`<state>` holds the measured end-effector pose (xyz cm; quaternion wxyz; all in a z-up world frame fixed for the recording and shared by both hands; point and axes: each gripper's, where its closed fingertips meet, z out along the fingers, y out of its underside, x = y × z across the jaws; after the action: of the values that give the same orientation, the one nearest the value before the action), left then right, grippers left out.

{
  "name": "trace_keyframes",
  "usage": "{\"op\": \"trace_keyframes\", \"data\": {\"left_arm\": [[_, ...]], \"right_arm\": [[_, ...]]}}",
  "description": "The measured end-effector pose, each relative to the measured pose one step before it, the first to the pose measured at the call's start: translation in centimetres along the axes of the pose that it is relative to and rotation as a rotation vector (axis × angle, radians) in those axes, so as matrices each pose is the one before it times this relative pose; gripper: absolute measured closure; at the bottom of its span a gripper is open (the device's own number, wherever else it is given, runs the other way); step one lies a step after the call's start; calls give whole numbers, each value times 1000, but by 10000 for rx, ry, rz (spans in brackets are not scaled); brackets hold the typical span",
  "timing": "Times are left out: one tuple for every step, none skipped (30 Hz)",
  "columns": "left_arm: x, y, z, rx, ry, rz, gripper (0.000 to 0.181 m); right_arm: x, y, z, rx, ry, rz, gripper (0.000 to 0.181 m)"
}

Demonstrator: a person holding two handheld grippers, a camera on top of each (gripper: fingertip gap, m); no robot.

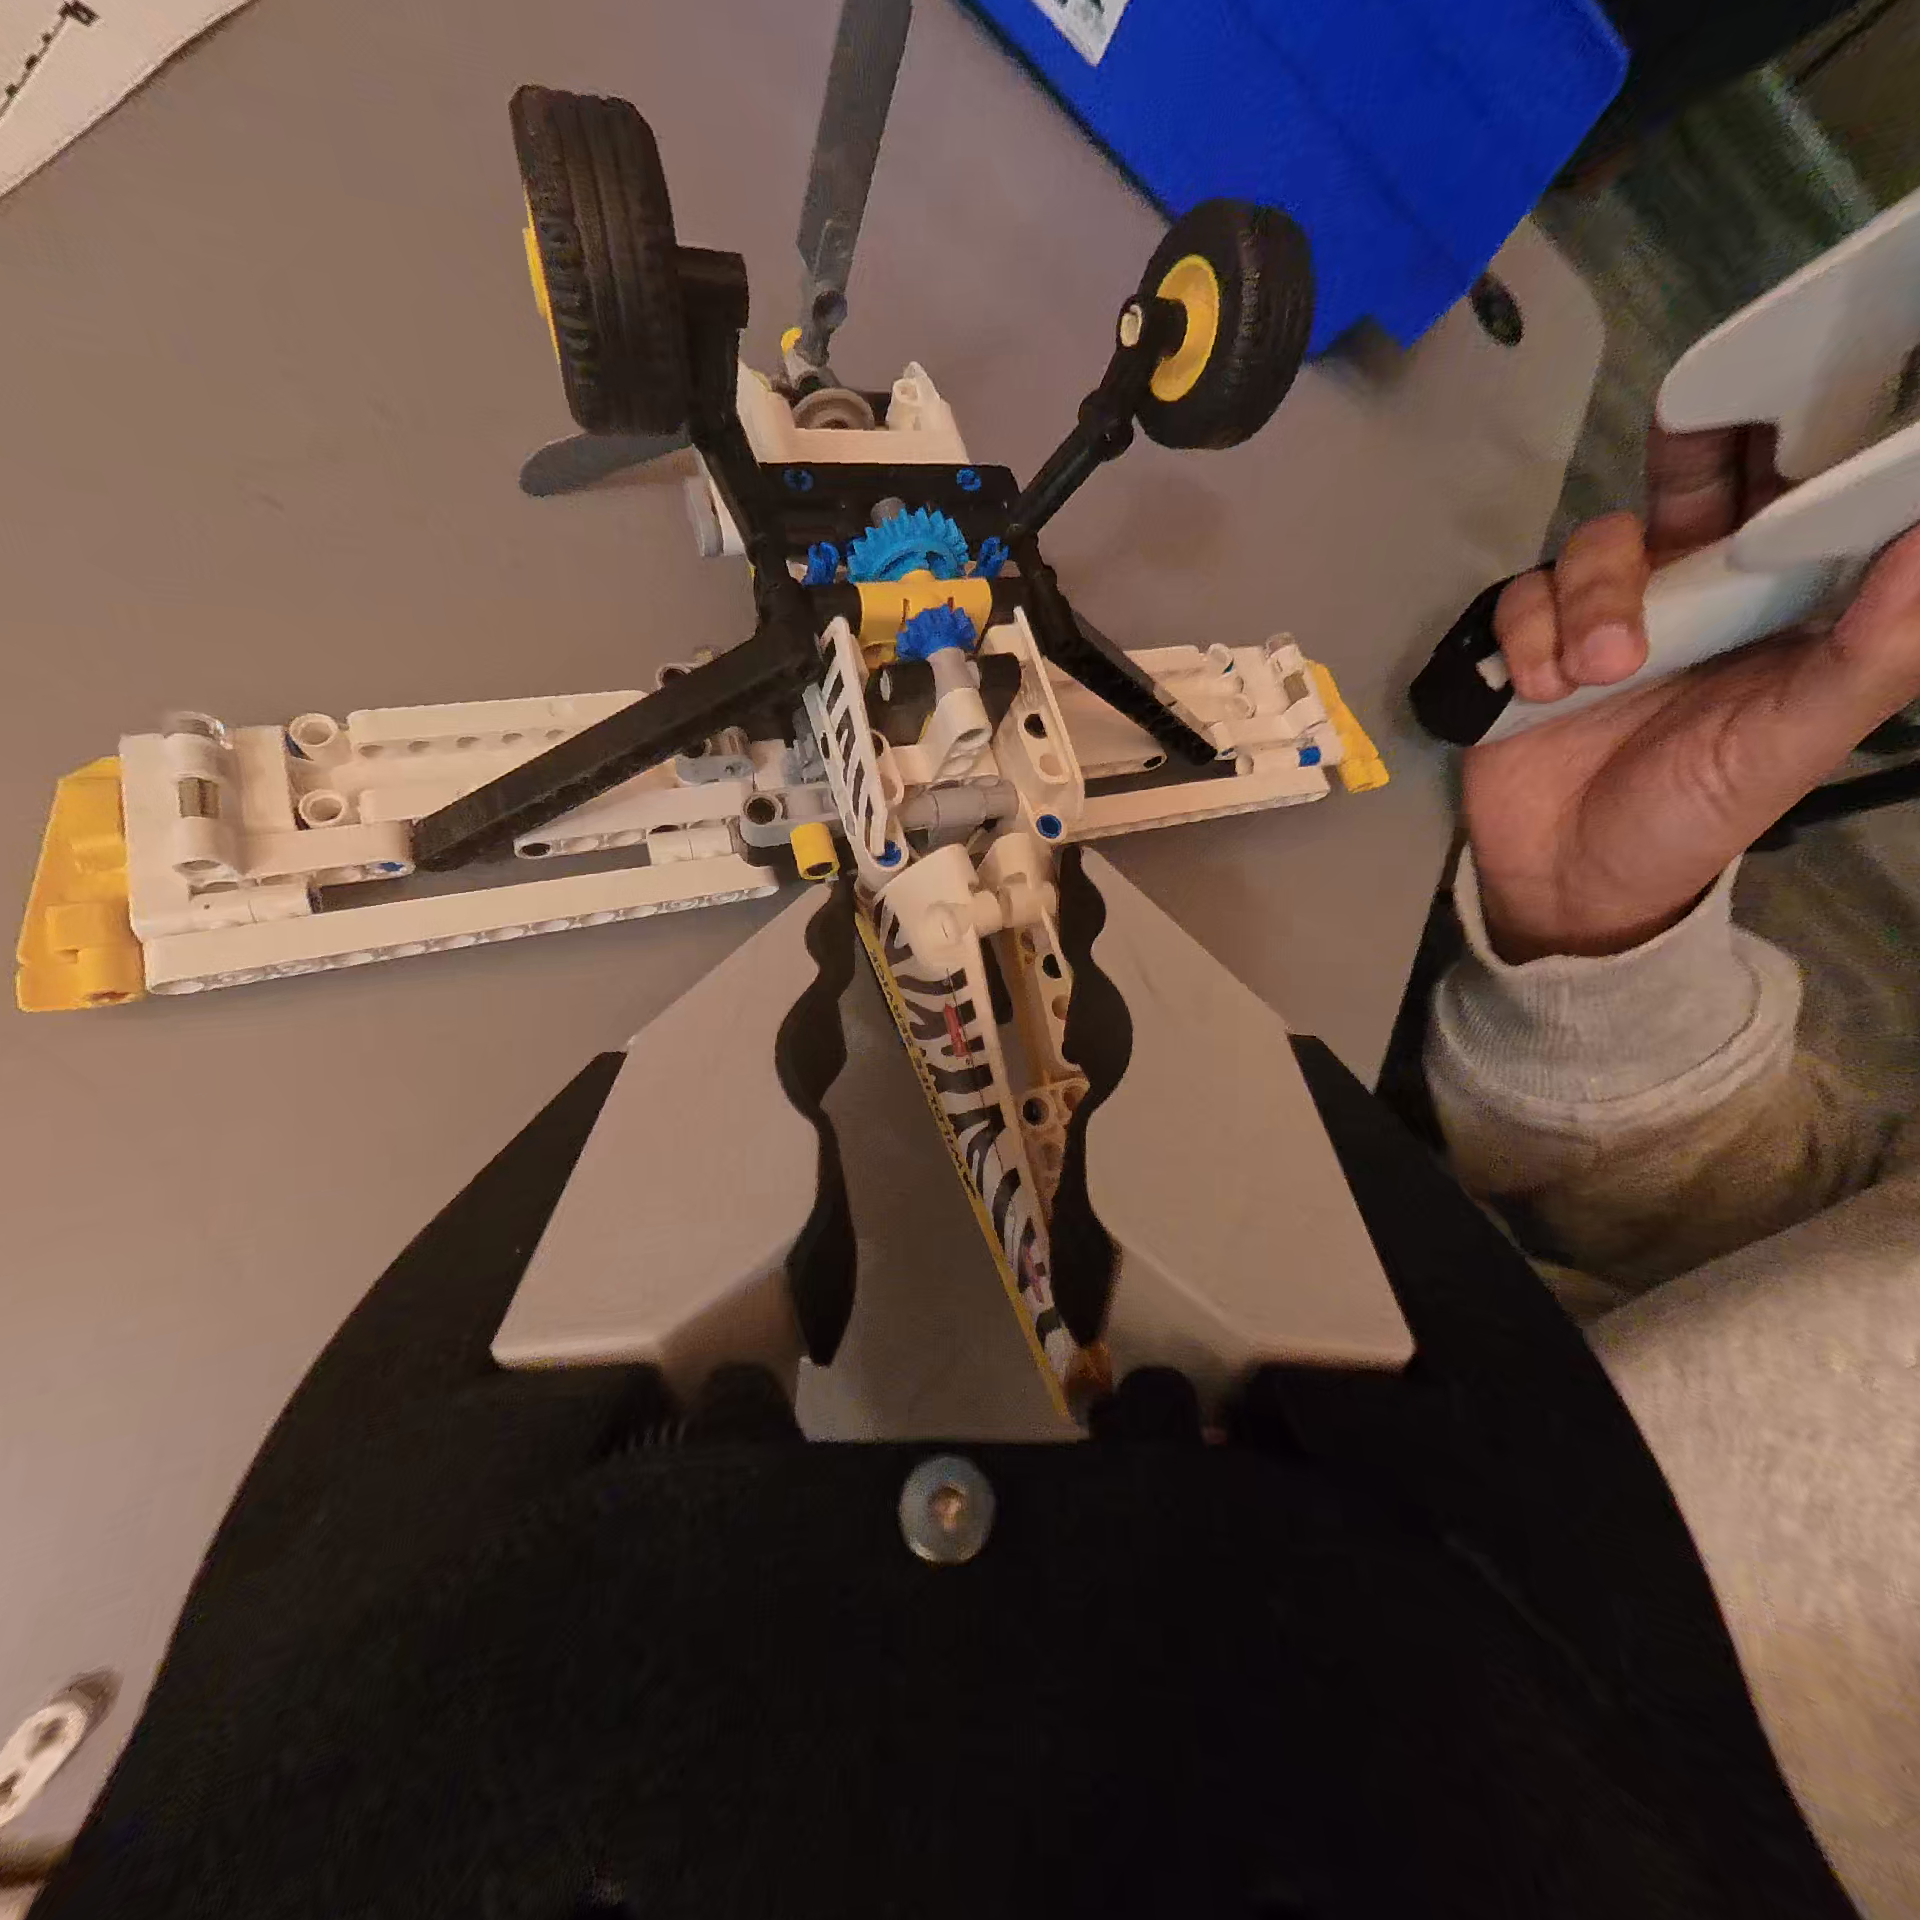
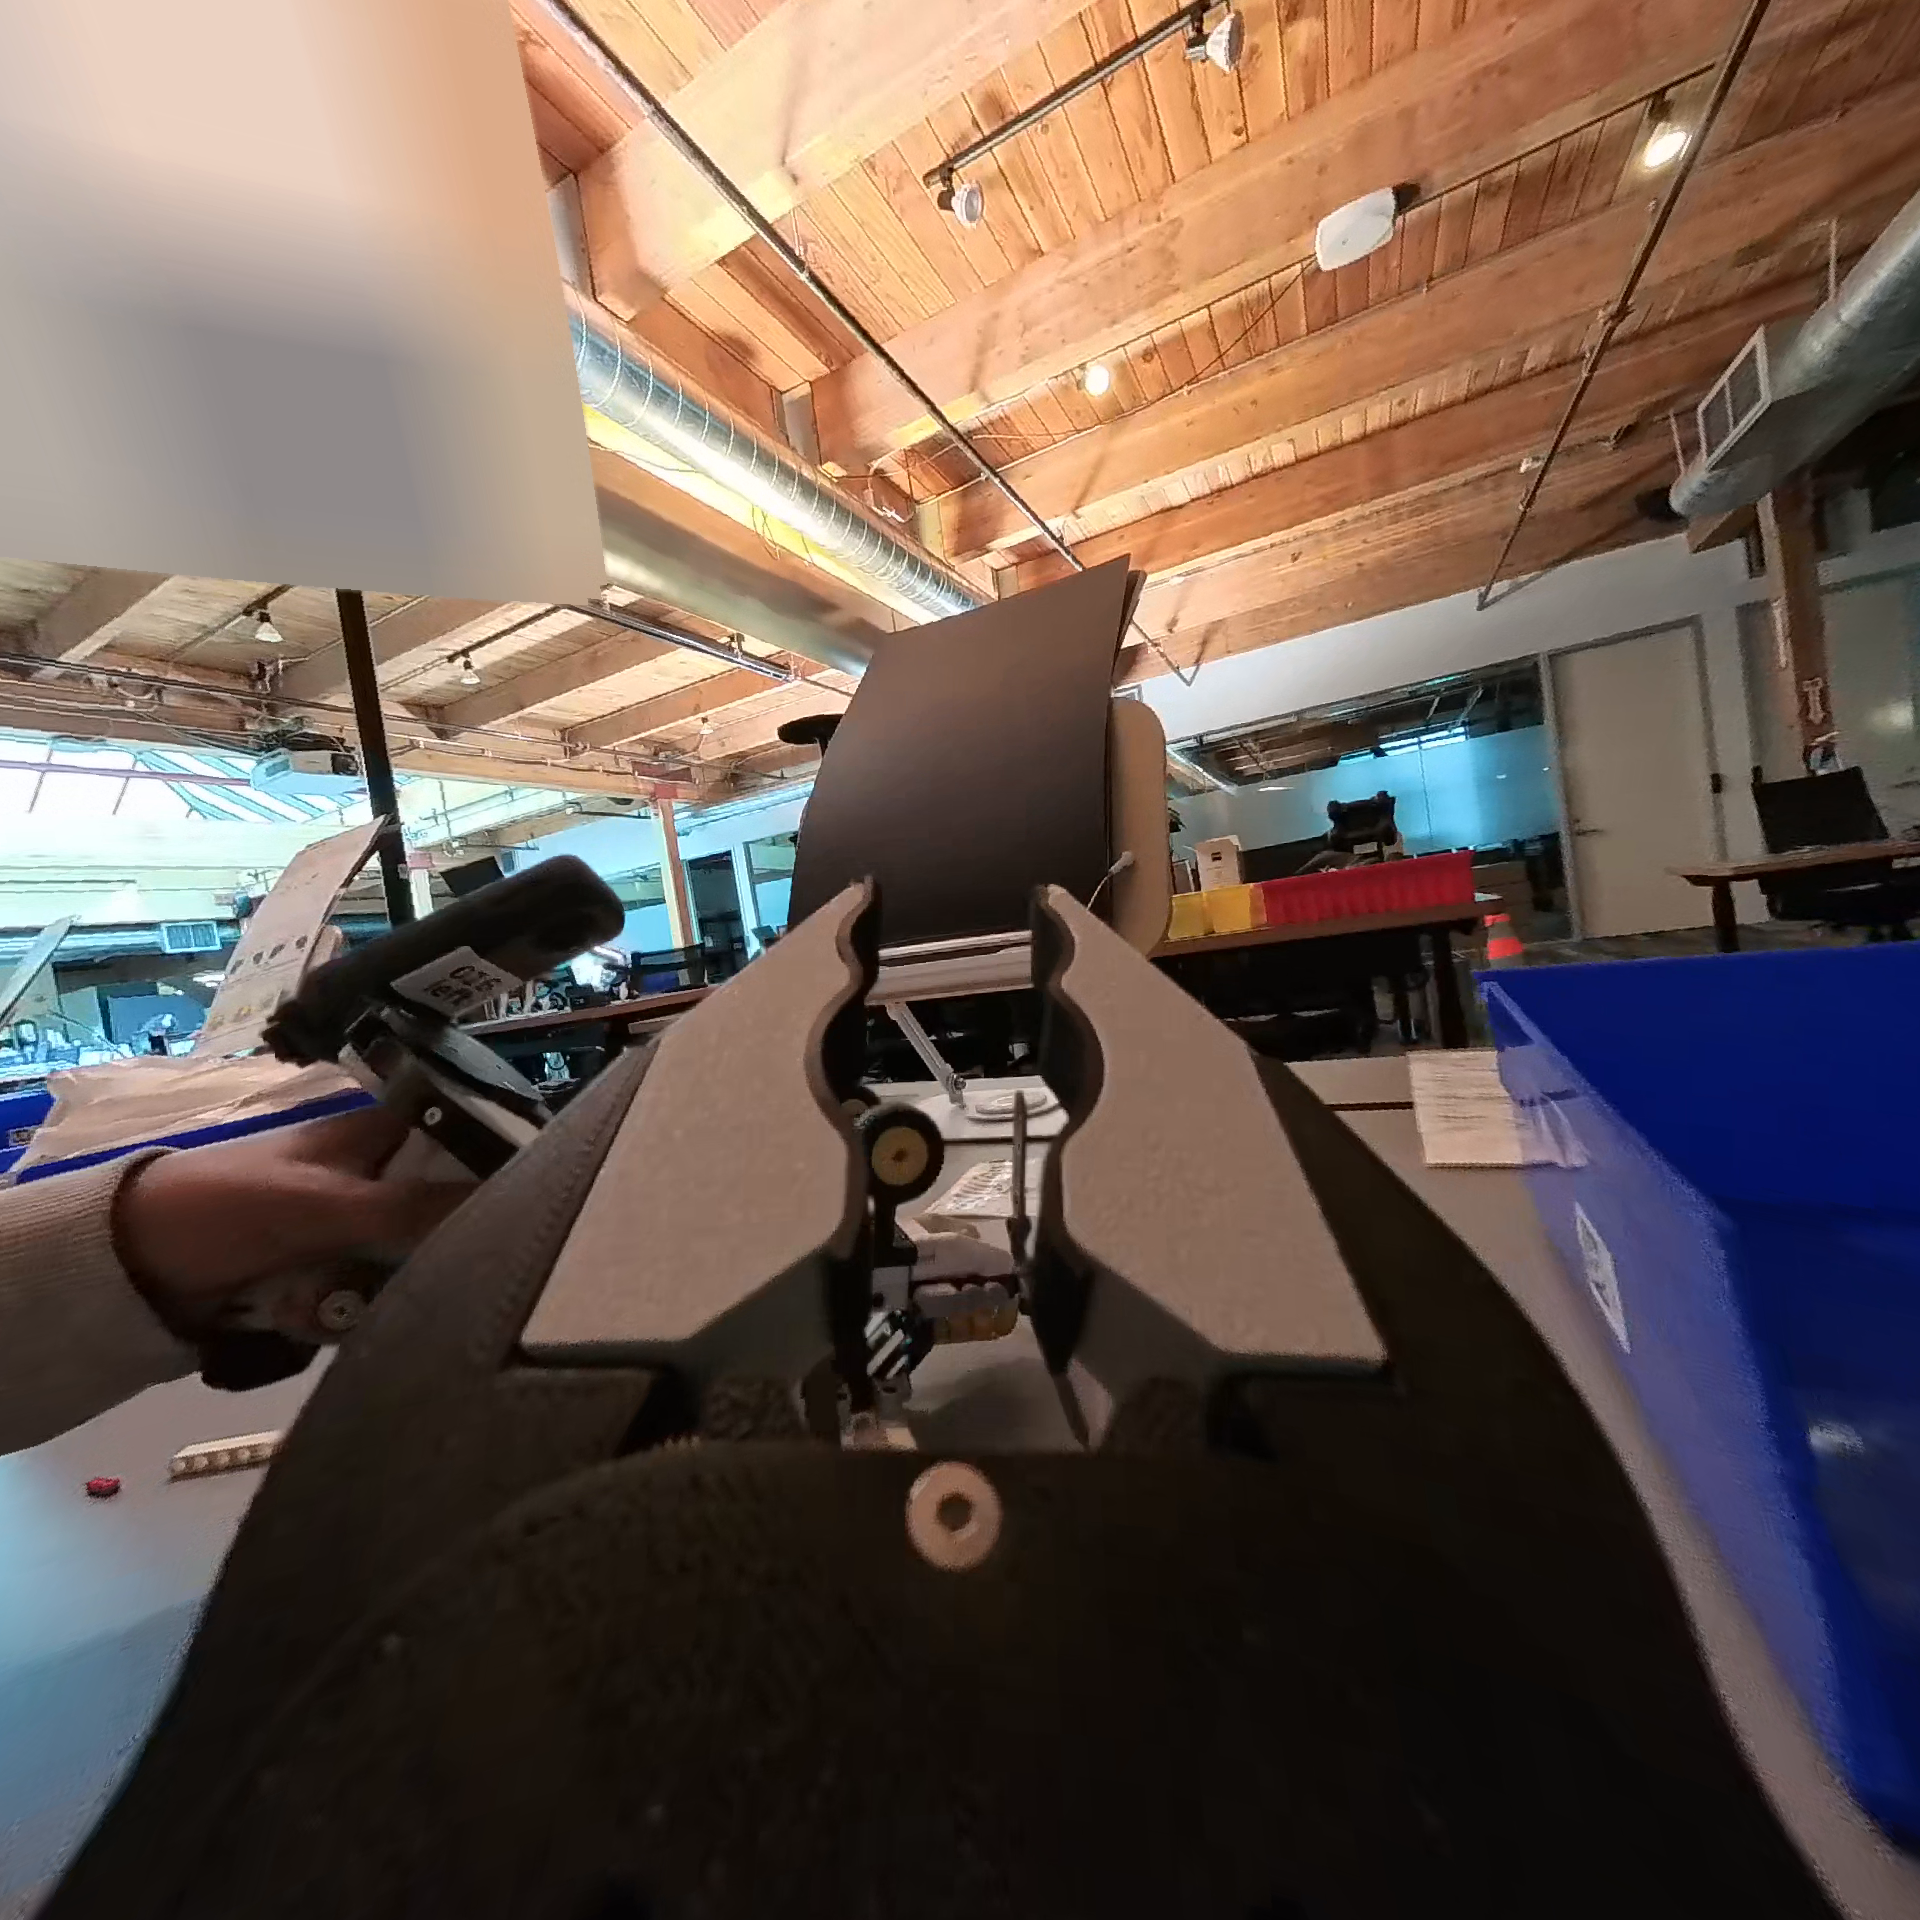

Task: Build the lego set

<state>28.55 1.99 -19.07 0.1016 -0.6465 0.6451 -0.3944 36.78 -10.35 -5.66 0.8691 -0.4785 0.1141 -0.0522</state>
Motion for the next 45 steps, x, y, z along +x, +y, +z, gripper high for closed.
{"op": "trace_keyframes", "data": {"left_arm": [[-117,156,-21,-108,-241,285,140],[-155,155,-19,-125,-282,308,140],[-150,200,22,-166,-287,294,140],[-91,248,82,-188,-219,192,142],[-100,309,119,-222,-189,122,141],[20,-162,-86,103,-96,49,143],[16,-10,-55,-7,-58,-1,143],[55,-17,-53,-8,-43,-43,143],[18,-118,-103,48,-113,6,137],[14,-179,-138,72,-160,35,128],[56,-236,-109,68,-161,46,120],[76,-270,-59,63,-176,54,111],[12,-286,2,37,-214,86,104],[-152,-258,120,-11,-311,125,100],[-227,-201,216,-71,-351,196,100],[-208,-62,300,-163,-321,223,101],[-236,72,375,-252,-336,229,104],[-221,164,388,-277,-322,232,107],[-105,152,367,-216,-218,192,114],[170,75,261,-116,-17,165,123],[215,-284,27,129,32,153,132],[-32,-48,-7,-14,-107,134,133],[0,2,-10,-56,-20,57,134],[-36,60,-31,-67,44,-15,134],[-48,50,-73,-25,115,-77,136],[-81,-110,-151,125,154,-119,136],[-108,-257,-266,232,191,-177,137],[-190,-130,-288,125,175,-183,137],[-271,-222,-351,190,123,-157,137],[-313,-221,-381,183,130,-187,137],[-282,-170,-384,118,205,-253,137],[-238,-179,-383,118,283,-305,137],[-192,-292,-428,205,320,-321,137],[-118,-365,-461,254,356,-350,137],[-7,-407,-492,262,441,-379,137],[124,-500,-537,321,509,-378,137],[222,-580,-560,369,590,-444,136],[290,-617,-594,366,628,-458,136],[308,-604,-588,338,622,-441,136],[359,-601,-560,326,620,-418,136],[386,-575,-521,323,601,-387,136],[376,-536,-472,307,541,-329,136],[350,-473,-401,281,483,-279,137],[422,-412,-324,263,514,-261,137],[533,-336,-252,244,576,-281,137]], "right_arm": [[-61,195,68,-74,4,-64,155],[-53,203,77,-93,-10,-39,154],[-50,166,66,-67,-14,-10,154],[-38,112,42,-29,-17,14,155],[-22,74,19,-11,-13,26,154],[21,62,-3,-7,-1,28,154],[52,48,-13,-11,6,29,155],[72,36,-26,-9,9,26,154],[85,15,-38,4,16,28,154],[94,-8,-47,19,17,40,154],[92,-11,-55,23,13,54,154],[91,9,-41,15,12,61,154],[83,26,-39,6,8,63,154],[76,38,-37,7,6,55,154],[69,9,-37,12,9,43,154],[53,-10,-30,15,10,34,154],[31,-33,-19,13,2,27,154],[22,-67,-38,14,-2,8,154],[29,-83,-35,15,10,-24,154],[49,-84,-50,12,24,-51,154],[49,-81,-53,5,29,-56,154],[48,-46,-35,2,23,-41,154],[53,-12,-36,-1,15,-17,155],[43,27,-20,-6,10,10,155],[34,66,-1,-12,-3,35,154],[11,59,2,-18,-10,34,154],[39,28,-18,-19,7,5,154],[75,-26,-42,-1,34,-26,154],[99,-50,-44,19,49,-38,154],[120,-13,-48,8,54,-28,154],[226,0,-47,3,129,-45,152],[333,-70,-65,48,224,-78,149],[215,-156,-106,82,154,-123,148],[121,-137,-94,35,92,-100,148],[65,-22,-36,-48,37,-63,149],[-19,65,12,-103,-28,-41,149],[-55,164,56,-129,-47,-58,150],[-64,212,67,-140,-29,-95,150],[-177,239,115,-146,-67,-139,151],[-451,282,198,-188,-204,-220,151],[-673,456,304,-325,-271,-378,150],[-877,603,408,-460,-287,-618,149],[-1029,667,506,-524,-258,-880,147],[-1112,562,558,-502,-180,-1087,143],[-1129,279,566,-395,-67,-1199,136]]}}
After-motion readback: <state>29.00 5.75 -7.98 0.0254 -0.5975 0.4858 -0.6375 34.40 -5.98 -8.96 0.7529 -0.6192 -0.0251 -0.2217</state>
